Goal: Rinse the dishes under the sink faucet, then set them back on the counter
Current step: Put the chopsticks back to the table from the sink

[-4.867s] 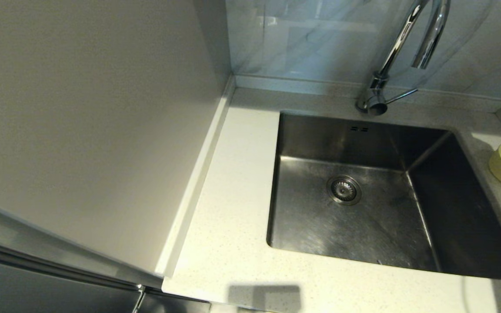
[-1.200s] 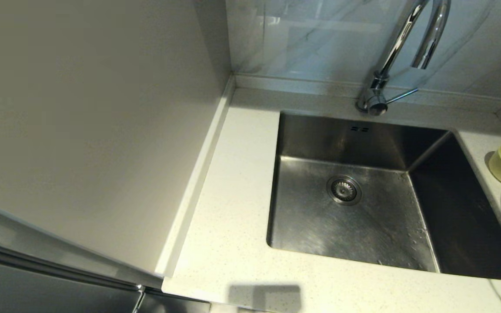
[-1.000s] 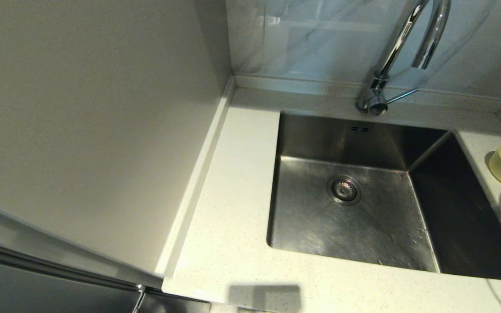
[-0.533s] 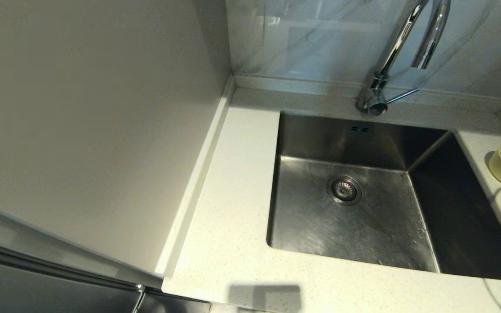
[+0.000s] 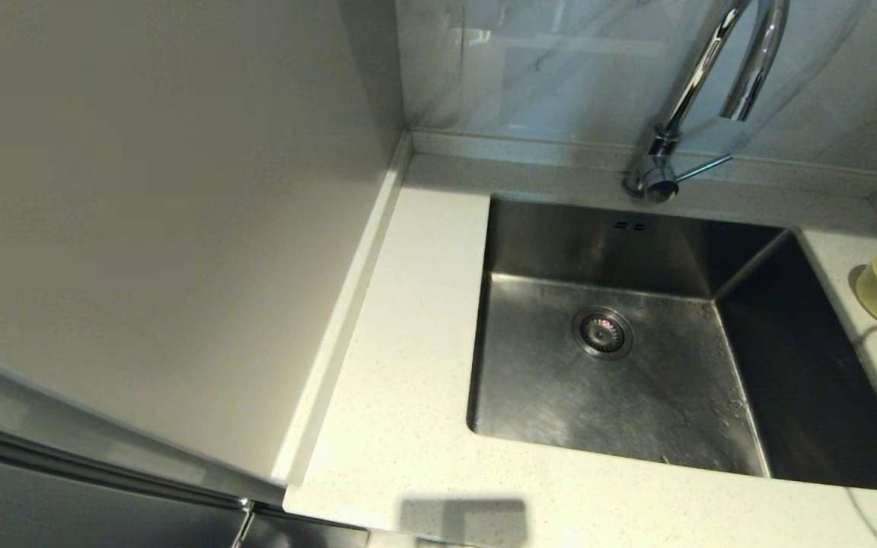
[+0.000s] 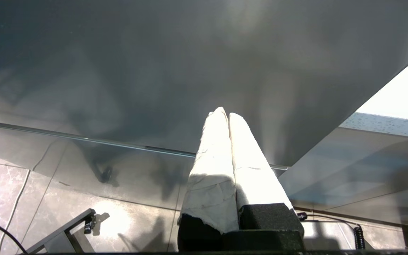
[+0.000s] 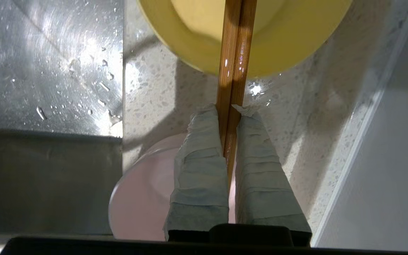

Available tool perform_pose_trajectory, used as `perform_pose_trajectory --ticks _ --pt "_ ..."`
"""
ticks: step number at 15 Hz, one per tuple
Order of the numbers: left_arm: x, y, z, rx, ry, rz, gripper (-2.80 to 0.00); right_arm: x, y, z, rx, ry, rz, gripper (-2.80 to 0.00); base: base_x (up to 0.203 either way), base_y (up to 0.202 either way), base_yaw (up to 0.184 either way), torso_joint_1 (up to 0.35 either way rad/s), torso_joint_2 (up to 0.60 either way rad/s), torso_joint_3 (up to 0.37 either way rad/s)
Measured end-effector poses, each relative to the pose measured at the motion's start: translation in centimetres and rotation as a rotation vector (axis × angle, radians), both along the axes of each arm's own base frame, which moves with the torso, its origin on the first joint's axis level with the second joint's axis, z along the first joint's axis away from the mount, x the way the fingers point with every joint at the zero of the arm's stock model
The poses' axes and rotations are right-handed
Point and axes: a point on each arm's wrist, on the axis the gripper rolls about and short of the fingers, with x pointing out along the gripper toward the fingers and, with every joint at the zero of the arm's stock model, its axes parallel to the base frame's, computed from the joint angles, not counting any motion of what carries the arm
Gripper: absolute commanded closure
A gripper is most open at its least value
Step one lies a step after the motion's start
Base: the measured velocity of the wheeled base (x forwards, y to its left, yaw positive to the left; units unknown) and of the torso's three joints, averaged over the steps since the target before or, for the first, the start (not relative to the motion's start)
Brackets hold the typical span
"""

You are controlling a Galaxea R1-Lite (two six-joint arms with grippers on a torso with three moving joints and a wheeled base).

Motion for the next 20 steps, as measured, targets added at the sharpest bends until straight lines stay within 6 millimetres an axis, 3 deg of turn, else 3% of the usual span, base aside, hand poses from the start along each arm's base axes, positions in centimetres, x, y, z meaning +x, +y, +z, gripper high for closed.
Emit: perform_pose_trajectory --ticks 7,8,20 --pt "0.00 0.00 0.00 0.000 0.000 0.000 0.00 0.10 -0.12 -0.32 0.011 0.008 -0.004 0.00 0.000 0.000 0.000 0.000 0.00 0.000" --pt "0.00 0.00 0.00 0.000 0.000 0.000 0.00 0.09 -0.13 -0.37 0.011 0.009 -0.003 -2.80 0.000 0.000 0.000 0.000 0.00 0.000" --pt "0.00 0.00 0.00 0.001 0.000 0.000 0.00 0.01 -0.06 -0.08 0.008 0.000 -0.003 -2.80 0.000 0.000 0.000 0.000 0.00 0.000"
